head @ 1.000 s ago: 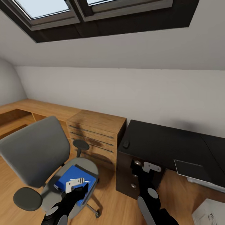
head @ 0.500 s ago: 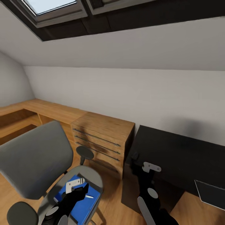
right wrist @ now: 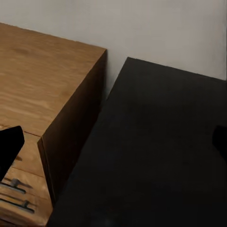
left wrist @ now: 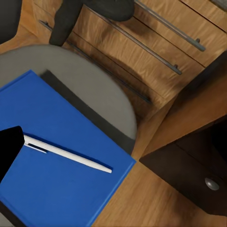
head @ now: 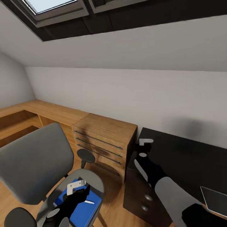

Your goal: In the bedroom, organize the workspace by keeping the computer under the desk, ensuring the monitor is on the desk, placing the keyboard on the desk next to the monitor, placing the mouse on the desk next to the keyboard, moving the folder from the swivel chair onto the desk next to the mouse, stacking the notebook on top of the folder with the pen on top of the notebook, and positioning the swivel chair next to the desk.

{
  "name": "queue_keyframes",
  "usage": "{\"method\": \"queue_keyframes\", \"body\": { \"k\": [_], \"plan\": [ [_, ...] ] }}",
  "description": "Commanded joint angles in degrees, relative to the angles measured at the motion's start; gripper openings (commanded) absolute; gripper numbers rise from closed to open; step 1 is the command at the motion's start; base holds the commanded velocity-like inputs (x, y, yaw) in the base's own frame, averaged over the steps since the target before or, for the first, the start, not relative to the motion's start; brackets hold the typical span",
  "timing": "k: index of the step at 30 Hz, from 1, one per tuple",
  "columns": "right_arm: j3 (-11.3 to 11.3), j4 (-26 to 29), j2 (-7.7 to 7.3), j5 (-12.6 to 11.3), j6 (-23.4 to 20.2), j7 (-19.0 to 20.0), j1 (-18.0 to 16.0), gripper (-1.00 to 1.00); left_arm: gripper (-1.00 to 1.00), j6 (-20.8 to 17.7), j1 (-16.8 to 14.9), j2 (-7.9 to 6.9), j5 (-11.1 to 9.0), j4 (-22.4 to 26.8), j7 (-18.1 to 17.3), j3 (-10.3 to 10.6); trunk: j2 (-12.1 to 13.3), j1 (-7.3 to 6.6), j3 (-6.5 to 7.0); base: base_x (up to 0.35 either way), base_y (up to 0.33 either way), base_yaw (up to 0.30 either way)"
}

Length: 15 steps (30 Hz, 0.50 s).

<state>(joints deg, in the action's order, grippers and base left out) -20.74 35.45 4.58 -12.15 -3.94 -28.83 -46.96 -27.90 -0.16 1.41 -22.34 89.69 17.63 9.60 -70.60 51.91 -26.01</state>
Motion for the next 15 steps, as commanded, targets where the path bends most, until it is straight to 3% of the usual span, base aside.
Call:
{"method": "queue_keyframes", "body": {
  "k": [1,2,3,5,6,9,15],
  "plan": [
    [-0.4,-3.1,-0.02,-0.3,0.9,0.5,-1.7,1.0,1.0,-0.1,0.0,0.0,-0.6,0.1,0.5,0.1,0.0,0.0,-0.06,0.0,0.0,0.0],
    [-0.3,-11.7,0.05,-0.8,4.4,3.3,-5.7,1.0,1.0,-0.1,0.0,0.01,-0.6,0.1,0.5,0.1,0.0,0.0,-0.06,0.0,0.0,0.0],
    [-0.3,-16.0,0.09,-1.3,6.4,4.8,-7.5,1.0,1.0,-0.1,0.0,0.01,-0.6,0.1,0.5,0.1,0.0,0.0,-0.06,0.0,0.0,0.0],
    [0.0,-20.8,0.17,-3.2,9.5,7.0,-9.4,1.0,1.0,-0.1,0.0,0.02,-0.6,0.1,0.5,0.1,0.0,0.0,-0.06,0.0,0.0,0.0],
    [0.1,-22.9,0.27,-5.6,11.5,7.9,-10.0,1.0,1.0,-0.1,0.0,0.05,-0.7,0.1,0.6,0.1,0.0,0.0,-0.06,0.0,0.0,0.0],
    [0.0,-24.2,1.29,-10.1,15.4,8.6,-8.0,1.0,1.0,-0.1,-0.1,0.11,-0.7,-0.1,0.5,0.1,0.0,0.0,-0.06,0.0,0.0,0.0],
    [0.1,-24.3,1.77,-10.8,16.2,8.5,-7.2,1.0,1.0,-0.2,0.0,-0.08,-0.7,-0.1,0.5,0.0,0.0,0.0,-0.06,0.0,0.0,0.0]
  ]
}}
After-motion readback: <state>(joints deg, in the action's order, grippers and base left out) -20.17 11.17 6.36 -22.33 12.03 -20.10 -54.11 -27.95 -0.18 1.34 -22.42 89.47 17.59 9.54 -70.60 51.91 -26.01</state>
